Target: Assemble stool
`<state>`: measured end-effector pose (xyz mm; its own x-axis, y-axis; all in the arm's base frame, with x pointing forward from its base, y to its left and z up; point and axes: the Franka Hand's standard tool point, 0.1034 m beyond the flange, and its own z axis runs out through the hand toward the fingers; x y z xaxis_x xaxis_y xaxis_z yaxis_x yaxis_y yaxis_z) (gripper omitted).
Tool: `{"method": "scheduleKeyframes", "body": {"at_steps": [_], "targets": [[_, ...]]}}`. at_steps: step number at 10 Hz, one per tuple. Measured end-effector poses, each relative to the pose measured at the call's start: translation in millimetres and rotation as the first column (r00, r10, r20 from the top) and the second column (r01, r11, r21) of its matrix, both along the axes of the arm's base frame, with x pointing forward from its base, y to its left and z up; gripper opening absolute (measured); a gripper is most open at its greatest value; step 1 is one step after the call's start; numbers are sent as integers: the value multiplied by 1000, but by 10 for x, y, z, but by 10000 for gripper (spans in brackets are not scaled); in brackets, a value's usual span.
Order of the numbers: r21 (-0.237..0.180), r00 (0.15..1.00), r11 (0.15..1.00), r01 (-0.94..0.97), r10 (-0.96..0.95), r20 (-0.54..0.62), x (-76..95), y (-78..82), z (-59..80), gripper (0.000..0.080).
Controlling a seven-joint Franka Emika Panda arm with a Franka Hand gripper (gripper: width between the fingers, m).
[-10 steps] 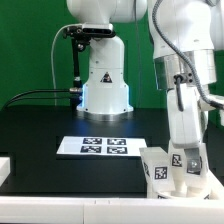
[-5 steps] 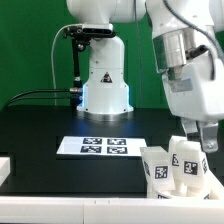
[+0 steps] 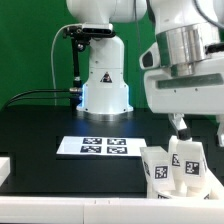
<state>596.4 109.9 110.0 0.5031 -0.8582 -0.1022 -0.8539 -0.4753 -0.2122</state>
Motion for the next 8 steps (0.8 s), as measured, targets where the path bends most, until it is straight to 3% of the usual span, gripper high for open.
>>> {"method": "scheduleKeyframes", "body": {"at_steps": [3,6,7,8], "targets": [[-54,940,938,-341,341,-6,-61,-80,60,649],[-76,893,891,-448,450,12,-52,-96,58,649],[-93,853,851,-518,521,15,-53,-97,55,649],[-135,740,732,-668,673,-10,-32,-71,45,649]]}}
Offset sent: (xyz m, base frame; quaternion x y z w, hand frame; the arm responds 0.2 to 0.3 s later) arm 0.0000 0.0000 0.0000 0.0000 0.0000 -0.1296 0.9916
